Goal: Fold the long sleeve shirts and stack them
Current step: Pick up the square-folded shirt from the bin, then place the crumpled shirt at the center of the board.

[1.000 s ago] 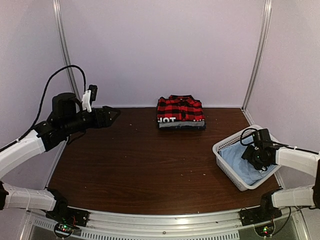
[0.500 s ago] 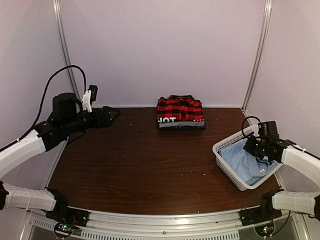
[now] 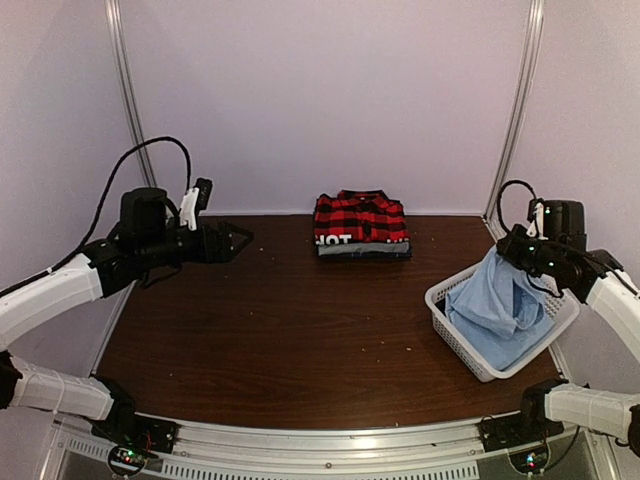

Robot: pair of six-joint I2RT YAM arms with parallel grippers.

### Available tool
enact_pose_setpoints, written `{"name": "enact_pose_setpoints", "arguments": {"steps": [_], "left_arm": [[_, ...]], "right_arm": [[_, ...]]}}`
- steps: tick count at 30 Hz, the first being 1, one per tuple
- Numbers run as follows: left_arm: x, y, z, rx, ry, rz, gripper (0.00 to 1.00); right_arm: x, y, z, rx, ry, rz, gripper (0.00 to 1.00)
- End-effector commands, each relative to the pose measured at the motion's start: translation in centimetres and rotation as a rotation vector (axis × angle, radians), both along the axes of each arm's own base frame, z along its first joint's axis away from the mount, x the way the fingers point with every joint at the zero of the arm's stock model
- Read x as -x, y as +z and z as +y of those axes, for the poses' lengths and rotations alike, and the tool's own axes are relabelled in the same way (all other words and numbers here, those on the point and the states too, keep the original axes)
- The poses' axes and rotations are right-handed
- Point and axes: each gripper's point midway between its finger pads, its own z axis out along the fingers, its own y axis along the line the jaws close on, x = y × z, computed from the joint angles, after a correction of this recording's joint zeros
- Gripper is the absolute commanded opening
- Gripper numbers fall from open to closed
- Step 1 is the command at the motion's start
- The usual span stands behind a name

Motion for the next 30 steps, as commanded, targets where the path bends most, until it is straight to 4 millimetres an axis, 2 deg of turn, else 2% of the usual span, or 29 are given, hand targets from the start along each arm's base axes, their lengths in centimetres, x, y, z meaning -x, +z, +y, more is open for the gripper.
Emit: {"name": "enact_pose_setpoints", "arguments": {"steps": [1,10,17,23,26,30], "left_arm": [[0.3,1.5,-2.1,0.038,-0.119,-0.039,0.98],[0.7,1.4,-2.7,0.044,-0.164,-0.032,0.98],[1.0,1.9,-2.6,0.052,-0.171,-0.046,0.98],[1.2,2.7,-2.5,0.06,-0.172,-0.065,0.98],[1.3,2.9,-2.4,0.063,-0.171,-0.069,0.98],[1.5,3.4,-2.2,0.065,-0.162,-0.086,0.98]], "right_arm": [[-0.3,7.3,2.3,-0.038,0.114,-0.175,0.0],[-0.4,18.9,7.8,-0.076,0.284,-0.392,0.0],[1.2,26.9,13.9,-0.124,0.463,-0.536,0.0],[3.0,31.5,18.6,-0.142,0.586,-0.606,0.0],[3.7,32.9,20.7,-0.134,0.63,-0.623,0.0],[5.1,34.6,22.3,-0.139,0.674,-0.651,0.0]]}}
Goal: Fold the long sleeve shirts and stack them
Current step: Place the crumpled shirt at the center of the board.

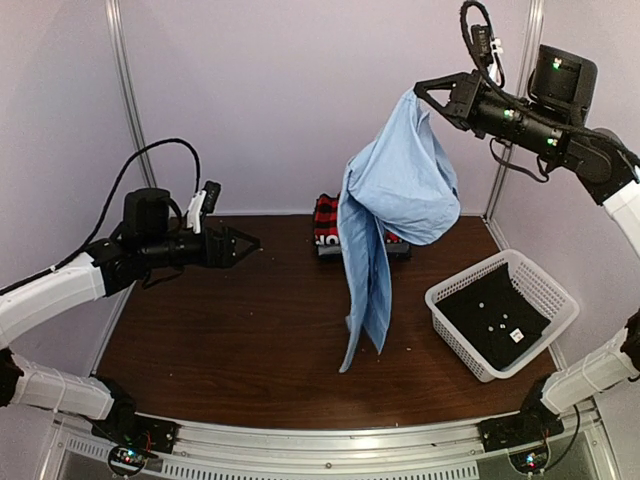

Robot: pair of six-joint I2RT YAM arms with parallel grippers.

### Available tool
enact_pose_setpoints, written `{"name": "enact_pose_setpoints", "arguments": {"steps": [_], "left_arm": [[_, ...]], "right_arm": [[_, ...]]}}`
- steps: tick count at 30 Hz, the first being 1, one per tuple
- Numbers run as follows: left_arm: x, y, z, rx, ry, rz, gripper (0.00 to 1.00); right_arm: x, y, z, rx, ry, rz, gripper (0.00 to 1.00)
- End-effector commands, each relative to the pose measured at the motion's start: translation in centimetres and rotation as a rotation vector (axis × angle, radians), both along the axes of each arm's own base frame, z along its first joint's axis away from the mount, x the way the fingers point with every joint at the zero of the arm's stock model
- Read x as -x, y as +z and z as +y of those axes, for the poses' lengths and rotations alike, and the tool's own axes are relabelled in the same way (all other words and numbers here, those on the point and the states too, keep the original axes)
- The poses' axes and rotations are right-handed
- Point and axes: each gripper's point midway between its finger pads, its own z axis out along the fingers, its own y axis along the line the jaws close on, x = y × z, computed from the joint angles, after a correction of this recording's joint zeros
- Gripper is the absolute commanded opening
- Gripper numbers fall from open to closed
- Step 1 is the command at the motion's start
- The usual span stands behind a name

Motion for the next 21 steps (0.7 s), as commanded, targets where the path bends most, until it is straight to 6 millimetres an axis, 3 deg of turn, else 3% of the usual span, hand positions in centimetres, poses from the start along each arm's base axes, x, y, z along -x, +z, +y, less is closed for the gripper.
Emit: {"name": "enact_pose_setpoints", "arguments": {"steps": [1,8,12,15,21], "left_arm": [[0.1,4.1,-0.1,0.051,-0.009,-0.118,0.98],[0.1,4.6,0.6,0.039,0.019,-0.138,0.98],[-0.3,4.3,1.0,0.026,0.05,-0.133,0.98],[-0.6,4.0,1.3,0.014,0.081,-0.121,0.98],[-1.4,3.1,2.7,-0.029,0.173,-0.088,0.98]], "right_arm": [[2.0,3.3,0.6,-0.016,0.02,-0.079,0.0],[4.5,6.1,2.3,-0.047,0.12,-0.111,0.0],[3.8,5.0,4.7,-0.024,0.18,-0.077,0.0],[1.2,0.8,8.4,0.066,0.21,-0.004,0.0],[-4.7,-13.9,18.3,0.233,0.331,0.241,0.0]]}}
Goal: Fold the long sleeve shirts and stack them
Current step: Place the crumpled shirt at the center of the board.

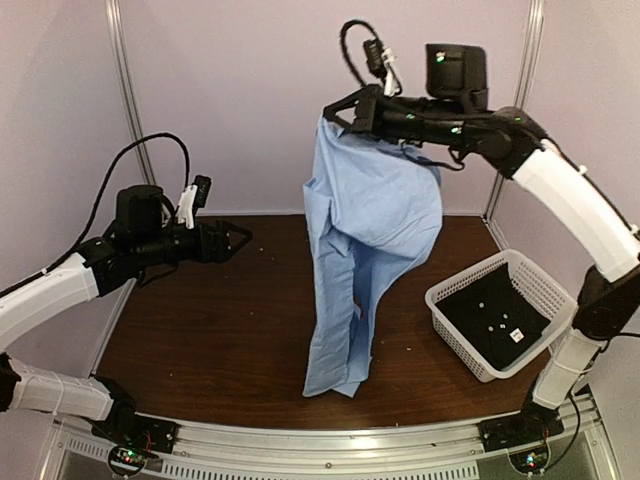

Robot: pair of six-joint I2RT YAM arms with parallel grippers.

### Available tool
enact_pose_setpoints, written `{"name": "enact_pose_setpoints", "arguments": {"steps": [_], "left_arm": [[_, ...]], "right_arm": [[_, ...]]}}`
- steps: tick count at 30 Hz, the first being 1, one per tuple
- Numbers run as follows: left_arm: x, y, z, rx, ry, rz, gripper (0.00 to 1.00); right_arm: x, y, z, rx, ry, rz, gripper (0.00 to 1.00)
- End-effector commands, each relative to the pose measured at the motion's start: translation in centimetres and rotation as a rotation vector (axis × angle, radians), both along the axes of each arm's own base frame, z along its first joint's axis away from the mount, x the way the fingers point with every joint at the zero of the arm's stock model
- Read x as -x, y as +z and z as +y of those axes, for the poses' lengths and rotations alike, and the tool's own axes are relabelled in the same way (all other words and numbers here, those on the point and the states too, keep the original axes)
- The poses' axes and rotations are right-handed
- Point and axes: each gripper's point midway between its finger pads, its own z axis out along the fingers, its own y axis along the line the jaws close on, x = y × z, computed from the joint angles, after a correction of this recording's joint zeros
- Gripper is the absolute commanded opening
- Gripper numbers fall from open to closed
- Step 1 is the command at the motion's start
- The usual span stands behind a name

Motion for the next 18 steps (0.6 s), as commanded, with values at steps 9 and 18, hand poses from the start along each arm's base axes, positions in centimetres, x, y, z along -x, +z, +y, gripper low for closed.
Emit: {"name": "enact_pose_setpoints", "arguments": {"steps": [9,18], "left_arm": [[0.3,0.7,1.5,0.009,0.078,0.005,0.98],[1.7,-1.6,-0.2,0.044,-0.032,0.083,0.98]], "right_arm": [[-8.9,-27.1,15.0,0.253,0.159,0.345,0.37],[-8.6,-25.1,11.6,0.308,0.061,0.263,0.79]]}}
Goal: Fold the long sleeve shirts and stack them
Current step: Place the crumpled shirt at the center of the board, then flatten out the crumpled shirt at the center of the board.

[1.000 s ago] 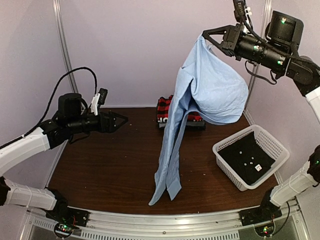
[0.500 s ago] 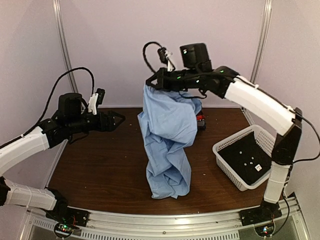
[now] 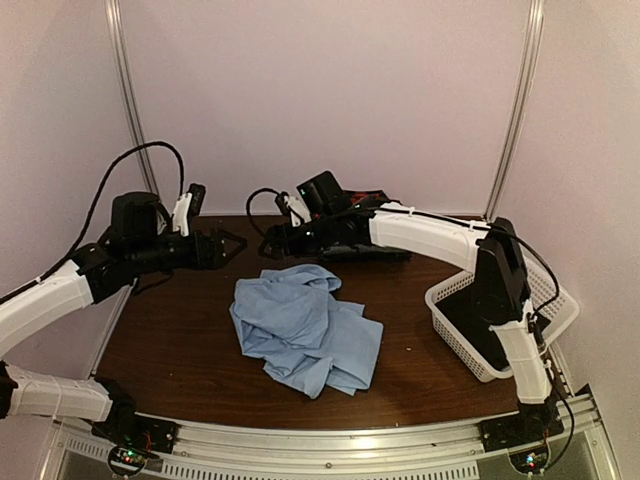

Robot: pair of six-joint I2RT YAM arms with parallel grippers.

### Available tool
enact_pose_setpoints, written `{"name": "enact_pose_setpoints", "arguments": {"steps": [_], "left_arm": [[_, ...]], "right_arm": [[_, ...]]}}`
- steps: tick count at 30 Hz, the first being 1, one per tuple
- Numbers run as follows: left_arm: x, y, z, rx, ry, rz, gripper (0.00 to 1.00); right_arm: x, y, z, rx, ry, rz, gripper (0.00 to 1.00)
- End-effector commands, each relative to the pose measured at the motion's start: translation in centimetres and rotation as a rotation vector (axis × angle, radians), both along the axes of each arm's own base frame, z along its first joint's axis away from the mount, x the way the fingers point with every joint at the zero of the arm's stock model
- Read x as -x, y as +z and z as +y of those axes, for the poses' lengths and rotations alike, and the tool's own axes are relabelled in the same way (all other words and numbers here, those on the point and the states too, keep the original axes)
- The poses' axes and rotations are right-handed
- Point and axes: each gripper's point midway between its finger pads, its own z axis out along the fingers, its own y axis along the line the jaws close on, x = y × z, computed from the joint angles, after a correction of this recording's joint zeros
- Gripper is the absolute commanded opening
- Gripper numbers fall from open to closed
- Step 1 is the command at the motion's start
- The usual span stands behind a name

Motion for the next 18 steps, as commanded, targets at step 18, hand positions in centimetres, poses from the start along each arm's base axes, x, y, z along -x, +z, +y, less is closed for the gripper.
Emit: {"name": "enact_pose_setpoints", "arguments": {"steps": [18], "left_arm": [[6.8,-9.4,-13.8,-0.213,-0.24,0.213,0.87]], "right_arm": [[5.4,6.8,-16.6,0.057,-0.297,-0.246,0.82]]}}
